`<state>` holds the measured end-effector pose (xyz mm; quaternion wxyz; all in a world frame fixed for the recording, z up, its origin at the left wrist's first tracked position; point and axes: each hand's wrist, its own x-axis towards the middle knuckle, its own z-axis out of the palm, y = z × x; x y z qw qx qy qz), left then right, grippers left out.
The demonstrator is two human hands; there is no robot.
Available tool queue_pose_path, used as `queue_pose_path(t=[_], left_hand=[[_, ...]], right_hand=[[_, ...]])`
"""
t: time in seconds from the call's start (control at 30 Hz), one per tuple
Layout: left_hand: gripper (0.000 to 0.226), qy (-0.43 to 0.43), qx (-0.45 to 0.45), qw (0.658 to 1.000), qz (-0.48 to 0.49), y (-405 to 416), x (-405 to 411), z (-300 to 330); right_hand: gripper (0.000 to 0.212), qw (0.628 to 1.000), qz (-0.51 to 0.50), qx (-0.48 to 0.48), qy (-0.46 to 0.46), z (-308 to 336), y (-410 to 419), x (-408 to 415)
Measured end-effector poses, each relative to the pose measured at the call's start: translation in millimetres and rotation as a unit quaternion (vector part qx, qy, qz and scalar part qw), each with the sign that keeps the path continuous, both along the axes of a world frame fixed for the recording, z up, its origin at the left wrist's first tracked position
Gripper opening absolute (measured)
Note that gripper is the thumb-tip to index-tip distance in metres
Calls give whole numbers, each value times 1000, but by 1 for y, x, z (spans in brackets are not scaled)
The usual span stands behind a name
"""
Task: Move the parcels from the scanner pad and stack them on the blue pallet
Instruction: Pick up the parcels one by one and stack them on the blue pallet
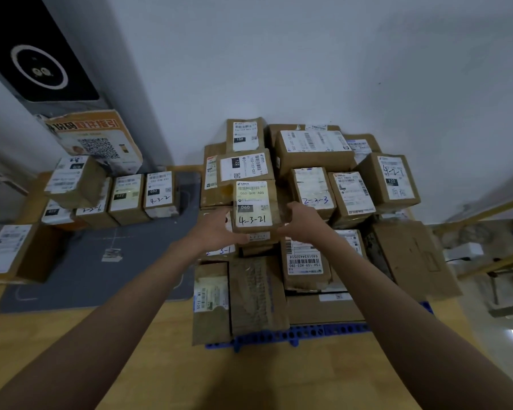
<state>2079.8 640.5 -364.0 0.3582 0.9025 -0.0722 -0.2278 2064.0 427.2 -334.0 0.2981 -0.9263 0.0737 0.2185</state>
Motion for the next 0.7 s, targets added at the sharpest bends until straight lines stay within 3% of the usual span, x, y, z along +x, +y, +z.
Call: queue_pose_path(t=[0.13,0.4,0.53,0.7], left_hand=[[78,-6,39,999,1,8,-19,10],[82,-35,165,985,21,55,-70,39],[84,-29,201,978,52,99,-106,51],[75,-10,206,974,96,160,-145,63]], right_hand=[[59,999,20,-19,-23,18,7,-16],[60,972,203,-111,-48,37,55,-47],[41,951,276,-123,-57,38,94,-60],[32,931,343,-115,-51,42,145,-72]])
